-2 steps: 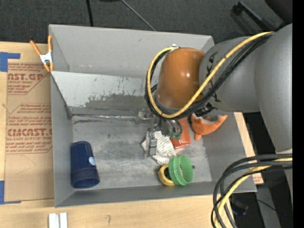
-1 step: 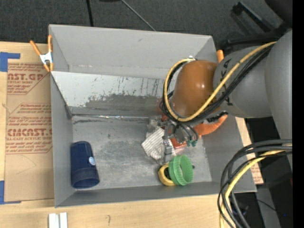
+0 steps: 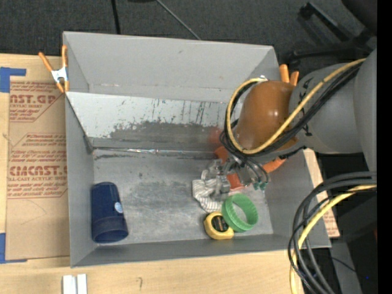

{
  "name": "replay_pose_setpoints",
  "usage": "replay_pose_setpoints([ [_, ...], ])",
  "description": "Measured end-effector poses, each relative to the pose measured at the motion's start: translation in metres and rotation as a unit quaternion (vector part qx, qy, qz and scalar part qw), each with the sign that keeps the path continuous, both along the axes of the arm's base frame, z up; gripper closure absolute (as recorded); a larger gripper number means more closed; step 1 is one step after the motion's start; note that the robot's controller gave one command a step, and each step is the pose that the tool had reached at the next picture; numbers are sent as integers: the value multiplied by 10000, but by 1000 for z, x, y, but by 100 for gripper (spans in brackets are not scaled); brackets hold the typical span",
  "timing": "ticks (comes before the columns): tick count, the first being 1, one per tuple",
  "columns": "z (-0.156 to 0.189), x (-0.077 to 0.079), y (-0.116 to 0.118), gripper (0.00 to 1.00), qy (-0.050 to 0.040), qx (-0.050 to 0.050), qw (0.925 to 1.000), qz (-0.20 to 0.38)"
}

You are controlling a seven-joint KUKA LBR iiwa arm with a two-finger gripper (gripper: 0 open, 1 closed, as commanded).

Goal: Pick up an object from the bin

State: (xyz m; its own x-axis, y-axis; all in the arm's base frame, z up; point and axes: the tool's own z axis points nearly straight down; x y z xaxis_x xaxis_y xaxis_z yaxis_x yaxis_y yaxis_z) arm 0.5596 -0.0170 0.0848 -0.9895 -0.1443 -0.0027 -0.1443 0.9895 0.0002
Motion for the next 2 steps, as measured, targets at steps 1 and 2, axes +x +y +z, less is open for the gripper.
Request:
replay_pose_setpoints([
  [1,0,0,0,100,0,1,10000,1],
  [2,176,16,-35,100,-35,-10,9999,-131],
])
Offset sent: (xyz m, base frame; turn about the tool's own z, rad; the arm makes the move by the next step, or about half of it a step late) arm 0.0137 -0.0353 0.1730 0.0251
